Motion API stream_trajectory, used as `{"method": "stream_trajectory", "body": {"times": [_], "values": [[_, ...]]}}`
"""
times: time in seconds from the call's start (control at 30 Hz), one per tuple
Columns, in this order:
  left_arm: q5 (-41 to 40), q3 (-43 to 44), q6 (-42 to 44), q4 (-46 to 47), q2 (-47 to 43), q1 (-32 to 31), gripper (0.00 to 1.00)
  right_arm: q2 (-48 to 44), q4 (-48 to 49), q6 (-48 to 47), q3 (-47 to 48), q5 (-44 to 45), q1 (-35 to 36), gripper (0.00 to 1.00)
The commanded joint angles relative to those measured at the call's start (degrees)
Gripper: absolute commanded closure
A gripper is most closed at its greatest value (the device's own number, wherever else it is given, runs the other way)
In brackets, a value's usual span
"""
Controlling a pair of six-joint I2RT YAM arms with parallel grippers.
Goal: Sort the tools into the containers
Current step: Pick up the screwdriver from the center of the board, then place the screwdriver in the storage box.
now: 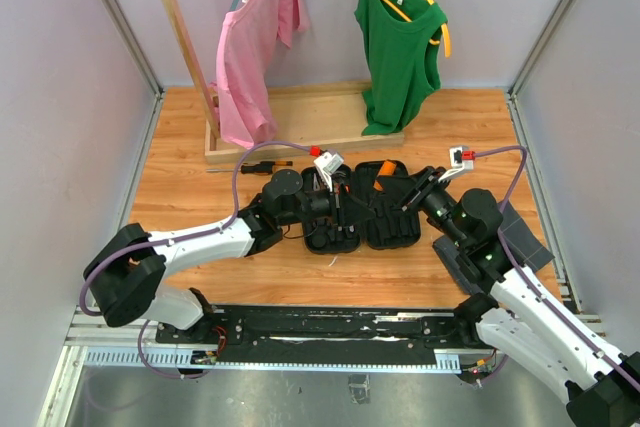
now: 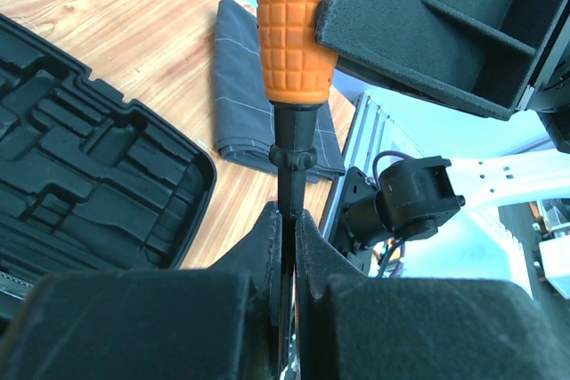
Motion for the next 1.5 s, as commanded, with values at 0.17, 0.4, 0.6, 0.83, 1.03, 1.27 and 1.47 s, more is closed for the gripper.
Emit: {"method": "stream_trajectory", "body": {"times": [0.17, 0.4, 0.6, 0.83, 1.03, 1.27, 1.47], "values": [[1.10, 0.90, 0.40, 1.57, -0.28, -0.45, 0.94, -0.21, 2.00, 0.10, 0.82, -0.05, -0.83, 0.76], [-0.13, -0.32, 0.60, 1.57, -1.86, -0.45, 0.55, -0.82, -1.42, -1.10, 1.09, 1.43, -0.85, 0.80], [-3.56, -2.33, 0.87, 0.16, -4.42, -0.45, 0.40, -1.20, -9.38, -5.53, 3.20, 5.81, -0.88, 0.83], [-13.41, -2.48, 3.33, -9.18, -7.34, 0.94, 0.38, 1.93, -21.60, -13.29, 8.82, 10.48, -0.83, 0.84], [-15.78, -2.98, 3.03, -14.75, -6.70, 9.44, 0.38, 9.71, -30.14, -20.00, 16.29, 9.71, -0.99, 0.84], [-24.79, -2.38, 8.02, -19.37, -5.39, 14.96, 0.39, 20.92, -35.25, -24.04, 23.81, 6.14, -2.61, 0.85], [-31.30, -2.39, 9.38, -16.35, -2.88, 17.26, 0.39, 29.88, -35.58, -26.40, 28.58, 3.52, -4.69, 0.85]]}}
